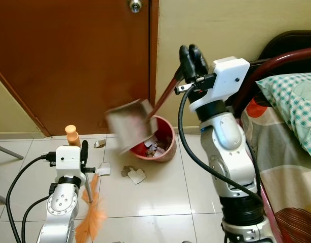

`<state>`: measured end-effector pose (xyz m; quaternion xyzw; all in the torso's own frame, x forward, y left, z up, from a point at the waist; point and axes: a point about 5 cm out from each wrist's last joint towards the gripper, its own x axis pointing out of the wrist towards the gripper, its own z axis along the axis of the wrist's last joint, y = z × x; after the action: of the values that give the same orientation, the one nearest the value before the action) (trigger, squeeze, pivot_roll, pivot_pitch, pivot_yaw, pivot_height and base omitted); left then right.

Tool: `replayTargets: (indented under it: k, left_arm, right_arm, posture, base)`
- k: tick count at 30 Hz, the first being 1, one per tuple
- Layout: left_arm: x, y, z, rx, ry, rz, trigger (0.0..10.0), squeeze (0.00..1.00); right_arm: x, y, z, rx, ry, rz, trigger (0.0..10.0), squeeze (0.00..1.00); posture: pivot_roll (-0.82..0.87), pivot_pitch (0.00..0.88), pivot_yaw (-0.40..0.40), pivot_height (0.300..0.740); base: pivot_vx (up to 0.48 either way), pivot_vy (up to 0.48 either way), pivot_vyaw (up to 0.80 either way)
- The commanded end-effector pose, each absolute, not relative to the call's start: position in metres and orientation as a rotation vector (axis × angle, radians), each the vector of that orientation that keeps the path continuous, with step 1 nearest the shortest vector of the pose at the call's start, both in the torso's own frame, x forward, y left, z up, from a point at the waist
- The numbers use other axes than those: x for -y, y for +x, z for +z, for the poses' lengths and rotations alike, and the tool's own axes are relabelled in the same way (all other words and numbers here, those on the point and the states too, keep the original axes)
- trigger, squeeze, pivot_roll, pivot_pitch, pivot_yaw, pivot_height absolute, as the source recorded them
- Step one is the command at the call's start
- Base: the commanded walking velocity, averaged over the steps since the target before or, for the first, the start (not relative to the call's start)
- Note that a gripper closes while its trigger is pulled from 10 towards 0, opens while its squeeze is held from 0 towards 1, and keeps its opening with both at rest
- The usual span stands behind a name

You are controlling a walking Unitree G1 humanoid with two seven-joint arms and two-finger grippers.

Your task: Sweep floor

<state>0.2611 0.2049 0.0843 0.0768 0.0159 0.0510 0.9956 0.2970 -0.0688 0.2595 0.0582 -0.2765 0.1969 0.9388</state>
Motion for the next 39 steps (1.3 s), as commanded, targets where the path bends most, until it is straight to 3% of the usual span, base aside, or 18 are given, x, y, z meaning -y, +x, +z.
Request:
replayTargets:
  k: [1,16,25,39]
  left_arm:
    - [-0.209,0.259,0.084,-0.034,0.168,0.116,10.0,0.00]
    - [-0.207,0.260,0.085,-0.036,0.160,0.099,10.0,0.00]
    - [-0.204,0.260,0.084,-0.041,0.155,0.089,10.0,0.00]
    - [-0.200,0.262,0.082,-0.049,0.140,0.075,10.0,0.00]
  right_arm:
    - [0.068,0.293,0.262,0.587,0.100,0.413,10.0,0.00]
    - [0.096,0.302,0.237,0.508,-0.076,0.249,10.0,0.00]
    - [0.108,0.309,0.225,0.457,-0.277,0.155,10.0,0.00]
    - [0.138,0.319,0.198,0.276,-0.462,-0.004,10.0,0.00]
  posture:
    - [0.05,0.135,0.016,0.740]
    - [0.05,0.137,0.024,0.740]
    - [0.05,0.136,0.025,0.740]
    - [0.05,0.136,0.023,0.740]
  base:
    - [0.000,0.000,0.00]
    - [0.000,0.000,0.00]
    - [0.000,0.000,0.00]
    - [0.000,0.000,0.00]
